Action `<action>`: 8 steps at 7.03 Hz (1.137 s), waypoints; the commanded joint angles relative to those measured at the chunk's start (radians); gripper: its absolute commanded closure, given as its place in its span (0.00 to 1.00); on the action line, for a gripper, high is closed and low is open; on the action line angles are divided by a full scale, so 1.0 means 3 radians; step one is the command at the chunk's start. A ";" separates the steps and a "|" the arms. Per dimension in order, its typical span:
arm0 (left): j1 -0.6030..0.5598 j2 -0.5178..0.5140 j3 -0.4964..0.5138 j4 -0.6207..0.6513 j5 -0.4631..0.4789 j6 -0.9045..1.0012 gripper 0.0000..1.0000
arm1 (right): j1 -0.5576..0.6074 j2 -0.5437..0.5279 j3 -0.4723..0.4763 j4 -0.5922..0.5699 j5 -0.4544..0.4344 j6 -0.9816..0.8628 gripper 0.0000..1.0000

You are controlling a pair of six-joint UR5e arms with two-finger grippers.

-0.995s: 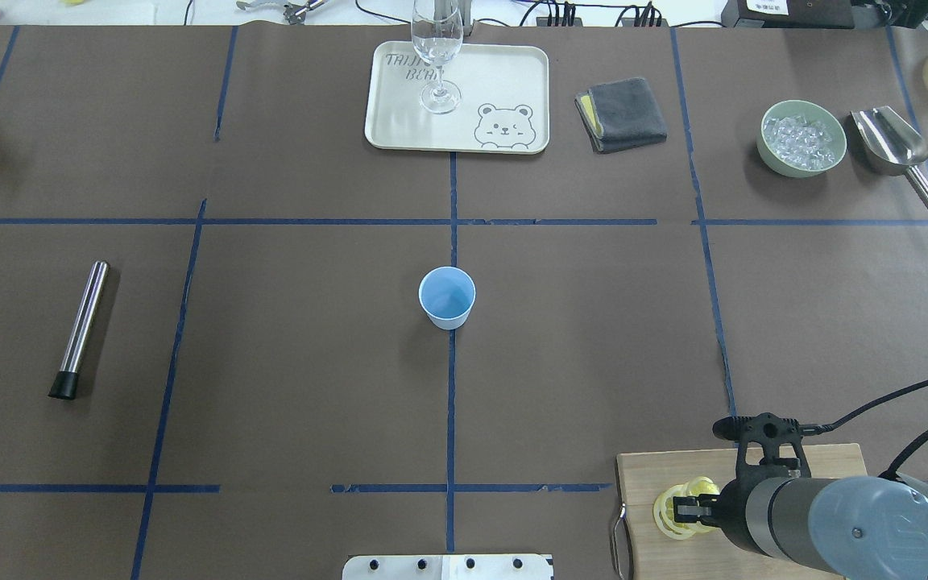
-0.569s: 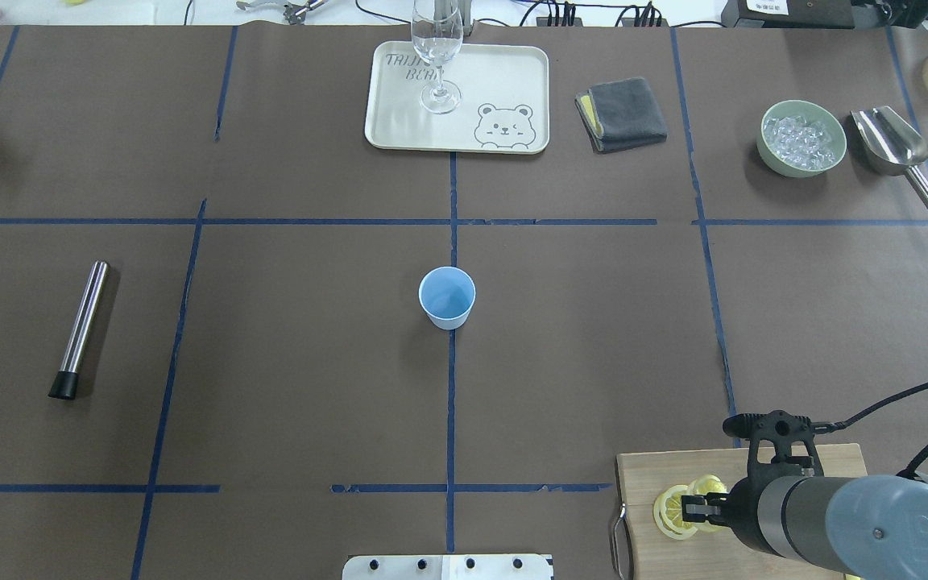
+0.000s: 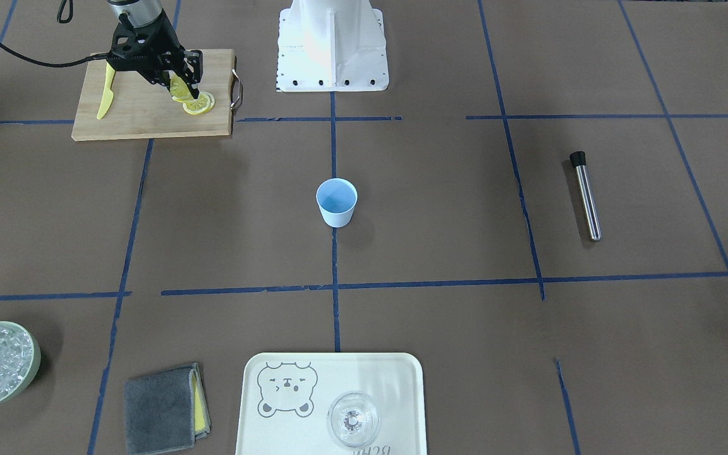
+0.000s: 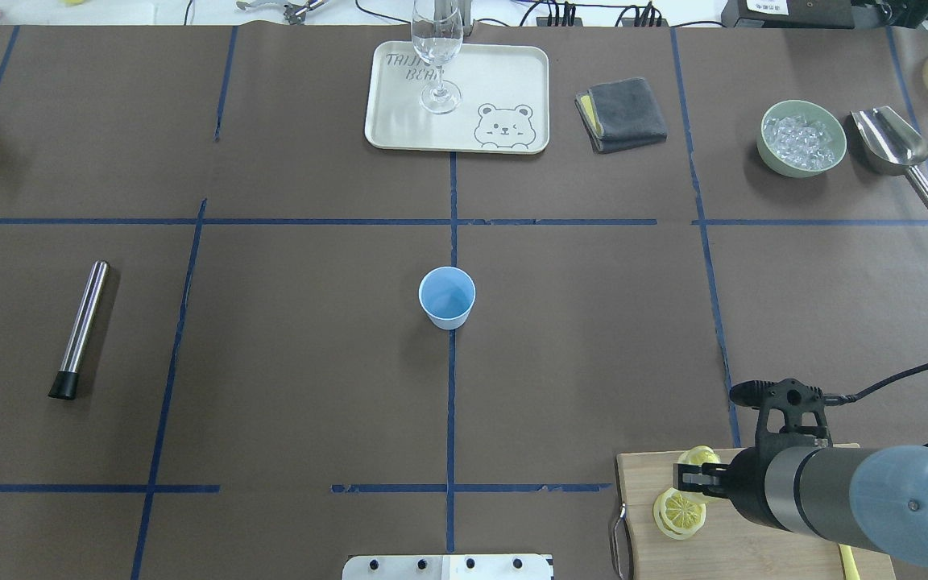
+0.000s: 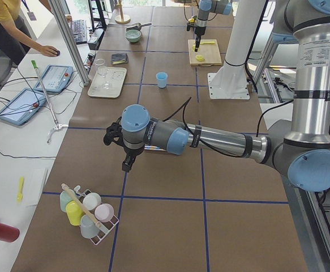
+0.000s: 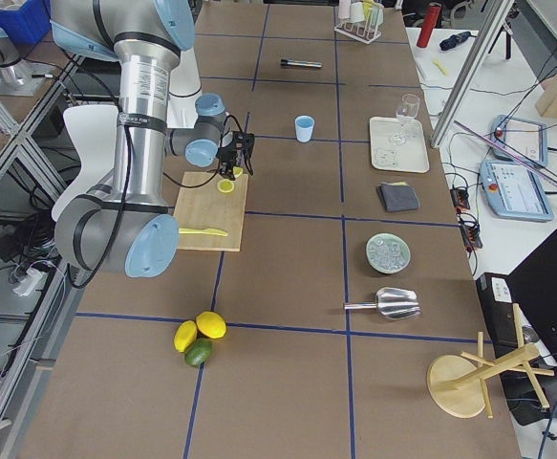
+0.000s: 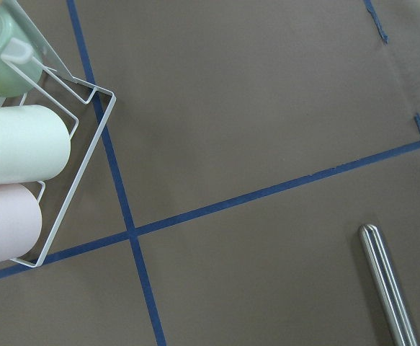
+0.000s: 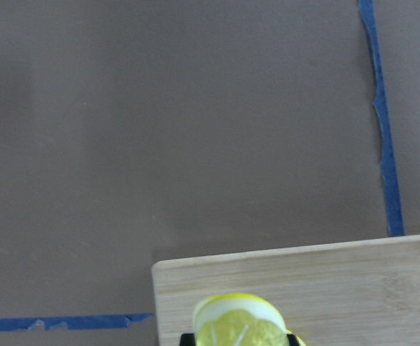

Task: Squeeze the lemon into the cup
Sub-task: 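Carry the lemon slice with the right gripper over the light-blue cup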

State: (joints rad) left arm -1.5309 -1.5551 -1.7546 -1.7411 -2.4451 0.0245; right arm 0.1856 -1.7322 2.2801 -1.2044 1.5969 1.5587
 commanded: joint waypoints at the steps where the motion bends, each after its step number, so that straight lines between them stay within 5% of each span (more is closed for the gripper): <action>1: 0.0000 -0.0001 -0.0001 0.0000 0.0000 0.0000 0.00 | 0.0249 0.0413 -0.0073 -0.0004 0.0132 -0.0001 0.54; 2: 0.0000 -0.0001 0.0004 0.0000 0.0000 0.0000 0.00 | 0.0397 0.0623 -0.0160 -0.0105 0.0209 -0.0001 0.54; 4: 0.0000 0.0004 0.0004 0.0000 0.0000 0.0000 0.00 | 0.0729 0.1581 -0.0425 -0.0869 0.0342 -0.0001 0.53; 8: -0.0005 0.0004 -0.0011 0.0000 0.0000 0.0000 0.00 | 0.0946 0.2617 -0.1380 -0.0971 0.0353 0.0178 0.52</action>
State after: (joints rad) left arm -1.5313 -1.5539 -1.7552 -1.7411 -2.4452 0.0245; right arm 0.4570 -1.0398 1.9657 -1.4972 1.7027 1.5940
